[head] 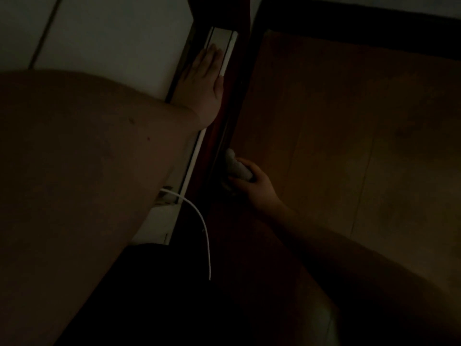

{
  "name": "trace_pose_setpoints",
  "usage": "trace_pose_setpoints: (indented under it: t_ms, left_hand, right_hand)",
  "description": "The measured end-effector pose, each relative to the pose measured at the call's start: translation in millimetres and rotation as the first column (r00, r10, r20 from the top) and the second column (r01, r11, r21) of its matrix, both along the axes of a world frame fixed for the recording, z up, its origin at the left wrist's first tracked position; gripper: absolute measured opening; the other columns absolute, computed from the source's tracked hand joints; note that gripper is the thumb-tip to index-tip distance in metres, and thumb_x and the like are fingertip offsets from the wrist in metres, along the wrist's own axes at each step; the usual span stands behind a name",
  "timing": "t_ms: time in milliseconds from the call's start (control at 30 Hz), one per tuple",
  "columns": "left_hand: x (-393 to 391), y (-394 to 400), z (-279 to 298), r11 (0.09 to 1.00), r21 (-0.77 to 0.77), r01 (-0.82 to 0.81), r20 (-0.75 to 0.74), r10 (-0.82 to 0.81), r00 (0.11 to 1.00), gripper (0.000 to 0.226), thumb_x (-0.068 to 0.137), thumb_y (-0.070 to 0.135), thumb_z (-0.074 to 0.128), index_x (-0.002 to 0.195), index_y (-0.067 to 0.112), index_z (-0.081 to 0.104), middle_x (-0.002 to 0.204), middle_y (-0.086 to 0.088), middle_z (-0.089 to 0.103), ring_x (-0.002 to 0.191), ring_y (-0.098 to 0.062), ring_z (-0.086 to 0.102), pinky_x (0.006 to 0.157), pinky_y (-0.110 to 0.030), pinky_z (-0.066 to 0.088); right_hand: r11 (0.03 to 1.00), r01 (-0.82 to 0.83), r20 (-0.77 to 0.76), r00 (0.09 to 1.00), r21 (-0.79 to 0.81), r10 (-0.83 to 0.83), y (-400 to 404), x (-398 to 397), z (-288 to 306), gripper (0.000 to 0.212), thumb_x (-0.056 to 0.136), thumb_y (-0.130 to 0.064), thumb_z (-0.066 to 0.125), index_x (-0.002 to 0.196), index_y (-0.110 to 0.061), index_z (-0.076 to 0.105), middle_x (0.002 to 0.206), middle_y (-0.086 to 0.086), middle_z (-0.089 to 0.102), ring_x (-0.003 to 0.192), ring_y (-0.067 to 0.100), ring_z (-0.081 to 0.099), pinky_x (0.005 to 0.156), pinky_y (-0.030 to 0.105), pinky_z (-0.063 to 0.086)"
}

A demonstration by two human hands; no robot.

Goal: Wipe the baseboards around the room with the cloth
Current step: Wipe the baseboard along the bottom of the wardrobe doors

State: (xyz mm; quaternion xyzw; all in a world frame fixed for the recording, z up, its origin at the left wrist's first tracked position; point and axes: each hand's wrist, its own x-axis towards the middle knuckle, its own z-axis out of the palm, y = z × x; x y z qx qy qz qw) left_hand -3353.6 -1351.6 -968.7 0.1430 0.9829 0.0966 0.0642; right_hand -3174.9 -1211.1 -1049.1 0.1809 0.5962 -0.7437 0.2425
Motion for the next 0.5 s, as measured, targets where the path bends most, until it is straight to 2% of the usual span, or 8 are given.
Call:
trace_pose_setpoints:
  t_ms: [100,167,267,367,500]
  left_hand:
    - [2,0,-2,1.0,-0.001,-0.003,-0.003,0.003,1.0,0.053,0.108,0.029,0.019,0.158,0.015,0.01,0.166,-0.002,0.006,0.152,-0.016,0.004,0.123,-0.031,0.004]
    - [2,-1,-4,1.0,0.012,-0.003,-0.008,0.003,1.0,0.053,0.108,0.029,0.019,0.158,0.015,0.01,0.166,-0.002,0.006,0.152,-0.016,0.004,0.122,-0.031,0.004]
    - [3,-1,-8,0.999,0.033,0.003,-0.029,-0.002,1.0,0.055,0.106,0.03,0.019,0.158,0.013,0.014,0.166,-0.005,0.01,0.152,-0.019,0.008,0.123,-0.035,0.008]
    - [2,0,-8,0.999,0.044,0.002,-0.036,-0.001,0.999,0.059,0.102,0.034,0.014,0.157,0.013,0.015,0.165,-0.005,0.012,0.152,-0.019,0.01,0.123,-0.038,0.011]
    - [2,-1,-11,0.999,0.049,0.002,-0.04,0.0,0.999,0.061,0.101,0.037,0.012,0.157,0.014,0.016,0.165,-0.004,0.012,0.152,-0.019,0.01,0.123,-0.041,0.014]
  right_hand:
    - [0.985,0.152,0.079,0.986,-0.078,-0.146,15,-17,1,0.038,0.089,-0.007,0.069,0.122,-0.024,0.06,0.119,0.006,0.064,0.112,0.03,0.063,0.095,0.049,0.053]
    - [0.975,0.21,0.067,0.976,-0.076,-0.205,29,-43,3,0.04,0.09,-0.01,0.068,0.126,-0.024,0.057,0.122,0.004,0.062,0.113,0.029,0.062,0.094,0.048,0.054]
    - [0.965,0.255,-0.019,0.967,0.053,-0.254,50,-97,12,0.052,0.091,-0.016,0.067,0.138,-0.024,0.049,0.127,0.001,0.057,0.114,0.027,0.061,0.092,0.046,0.055]
    - [0.934,0.301,-0.155,0.949,0.191,-0.274,69,-153,22,0.055,0.09,-0.021,0.068,0.14,-0.025,0.045,0.129,0.001,0.053,0.114,0.023,0.059,0.094,0.046,0.054]
    - [0.925,0.261,-0.228,0.953,0.277,-0.201,82,-211,30,0.056,0.092,-0.021,0.065,0.143,-0.024,0.041,0.134,0.001,0.05,0.112,0.016,0.056,0.091,0.034,0.055]
